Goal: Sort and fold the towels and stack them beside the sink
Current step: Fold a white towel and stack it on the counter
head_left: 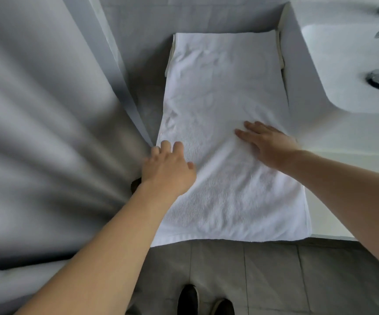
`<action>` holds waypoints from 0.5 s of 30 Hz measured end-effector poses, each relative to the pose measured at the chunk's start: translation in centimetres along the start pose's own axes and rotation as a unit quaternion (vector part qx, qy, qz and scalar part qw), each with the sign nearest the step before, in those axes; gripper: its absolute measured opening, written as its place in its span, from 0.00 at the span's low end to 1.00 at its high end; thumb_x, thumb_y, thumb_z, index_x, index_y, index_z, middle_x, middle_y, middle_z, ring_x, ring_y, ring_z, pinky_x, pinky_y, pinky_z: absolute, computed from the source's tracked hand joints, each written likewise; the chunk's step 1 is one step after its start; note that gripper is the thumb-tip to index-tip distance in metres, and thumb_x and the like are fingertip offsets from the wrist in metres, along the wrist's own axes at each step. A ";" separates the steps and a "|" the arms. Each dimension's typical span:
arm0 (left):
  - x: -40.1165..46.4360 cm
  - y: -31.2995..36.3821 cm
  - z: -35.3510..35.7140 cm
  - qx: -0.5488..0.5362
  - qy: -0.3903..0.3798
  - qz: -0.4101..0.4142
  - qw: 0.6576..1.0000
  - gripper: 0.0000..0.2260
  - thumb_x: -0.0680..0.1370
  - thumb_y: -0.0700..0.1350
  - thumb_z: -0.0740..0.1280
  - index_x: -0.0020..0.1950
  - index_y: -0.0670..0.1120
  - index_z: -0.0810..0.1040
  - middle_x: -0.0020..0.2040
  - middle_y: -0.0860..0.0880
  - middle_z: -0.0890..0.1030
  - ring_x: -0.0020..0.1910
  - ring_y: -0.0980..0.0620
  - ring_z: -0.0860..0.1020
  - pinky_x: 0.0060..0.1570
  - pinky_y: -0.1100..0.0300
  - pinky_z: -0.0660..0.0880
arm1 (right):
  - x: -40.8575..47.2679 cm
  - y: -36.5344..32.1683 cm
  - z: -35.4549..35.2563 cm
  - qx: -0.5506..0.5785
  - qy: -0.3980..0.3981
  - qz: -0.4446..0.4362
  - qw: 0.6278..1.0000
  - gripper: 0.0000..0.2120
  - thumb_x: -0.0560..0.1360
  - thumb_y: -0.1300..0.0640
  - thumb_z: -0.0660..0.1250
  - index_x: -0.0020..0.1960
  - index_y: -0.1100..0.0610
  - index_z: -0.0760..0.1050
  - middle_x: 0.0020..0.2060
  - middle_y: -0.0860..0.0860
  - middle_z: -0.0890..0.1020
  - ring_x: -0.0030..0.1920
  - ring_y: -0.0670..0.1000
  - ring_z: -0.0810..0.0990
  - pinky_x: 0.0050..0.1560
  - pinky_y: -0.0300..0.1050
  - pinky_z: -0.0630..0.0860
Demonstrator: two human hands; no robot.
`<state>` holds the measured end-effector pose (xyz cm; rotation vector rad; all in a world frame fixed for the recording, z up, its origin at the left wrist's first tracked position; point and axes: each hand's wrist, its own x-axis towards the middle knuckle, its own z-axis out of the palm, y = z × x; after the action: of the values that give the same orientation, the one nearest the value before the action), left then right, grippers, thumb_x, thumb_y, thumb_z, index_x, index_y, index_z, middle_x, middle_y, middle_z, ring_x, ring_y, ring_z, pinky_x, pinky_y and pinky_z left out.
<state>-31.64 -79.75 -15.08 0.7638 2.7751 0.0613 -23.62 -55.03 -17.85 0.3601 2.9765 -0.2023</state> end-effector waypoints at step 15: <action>8.2 2.3 6.0 -0.007 0.068 0.066 0.995 0.29 0.81 0.63 0.43 0.80 0.60 0.42 0.81 0.55 0.41 0.80 0.50 0.39 0.76 0.42 0.35 | 5.9 2.9 3.2 0.013 0.018 0.076 0.997 0.27 0.82 0.44 0.42 0.80 0.44 0.41 0.80 0.49 0.42 0.79 0.54 0.39 0.77 0.52 0.37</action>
<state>-35.68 -73.79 -22.52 0.9718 2.8445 0.1649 -28.22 -51.39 -22.24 0.5954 2.9668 -0.2199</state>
